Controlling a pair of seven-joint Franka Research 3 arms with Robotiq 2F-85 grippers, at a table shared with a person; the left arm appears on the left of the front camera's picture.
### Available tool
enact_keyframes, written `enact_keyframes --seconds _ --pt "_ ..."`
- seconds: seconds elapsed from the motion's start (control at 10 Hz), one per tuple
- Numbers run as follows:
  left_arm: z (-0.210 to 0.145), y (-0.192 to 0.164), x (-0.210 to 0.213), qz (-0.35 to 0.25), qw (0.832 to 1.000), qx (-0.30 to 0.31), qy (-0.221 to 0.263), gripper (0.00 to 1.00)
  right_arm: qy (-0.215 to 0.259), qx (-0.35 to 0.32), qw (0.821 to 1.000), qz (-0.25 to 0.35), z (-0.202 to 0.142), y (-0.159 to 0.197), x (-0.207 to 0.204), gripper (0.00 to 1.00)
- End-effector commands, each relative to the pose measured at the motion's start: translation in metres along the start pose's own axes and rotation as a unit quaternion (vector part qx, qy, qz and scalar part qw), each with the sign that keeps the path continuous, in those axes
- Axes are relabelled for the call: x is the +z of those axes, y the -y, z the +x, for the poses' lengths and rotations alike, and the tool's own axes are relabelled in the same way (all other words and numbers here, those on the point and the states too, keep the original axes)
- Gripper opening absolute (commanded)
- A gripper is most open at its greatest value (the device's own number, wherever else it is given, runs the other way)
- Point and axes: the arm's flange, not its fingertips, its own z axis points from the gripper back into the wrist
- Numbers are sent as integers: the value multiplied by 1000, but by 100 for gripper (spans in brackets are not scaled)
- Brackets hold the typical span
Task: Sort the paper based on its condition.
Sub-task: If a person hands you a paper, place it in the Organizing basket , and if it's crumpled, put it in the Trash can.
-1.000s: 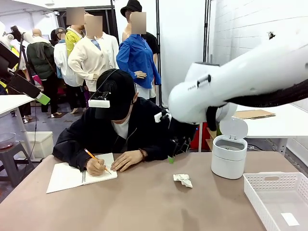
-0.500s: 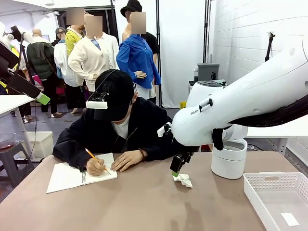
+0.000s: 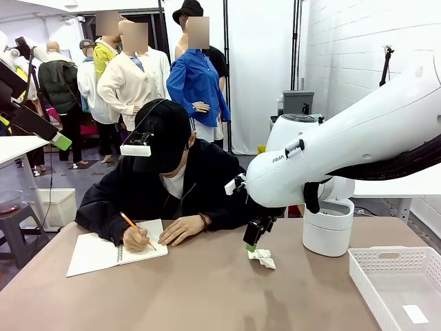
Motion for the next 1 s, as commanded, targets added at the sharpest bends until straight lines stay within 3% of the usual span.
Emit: enact_keyframes --seconds 0.0,0.4,0.9 --pt "0 -1 1 -2 1000 2 0 100 -35 -7 999 11 8 17 -12 100" --pt "0 -1 1 -2 1000 2 0 100 -82 15 997 0 24 43 -57 100" --pt "0 -1 1 -2 1000 2 0 100 -116 8 993 35 31 58 -104 100"
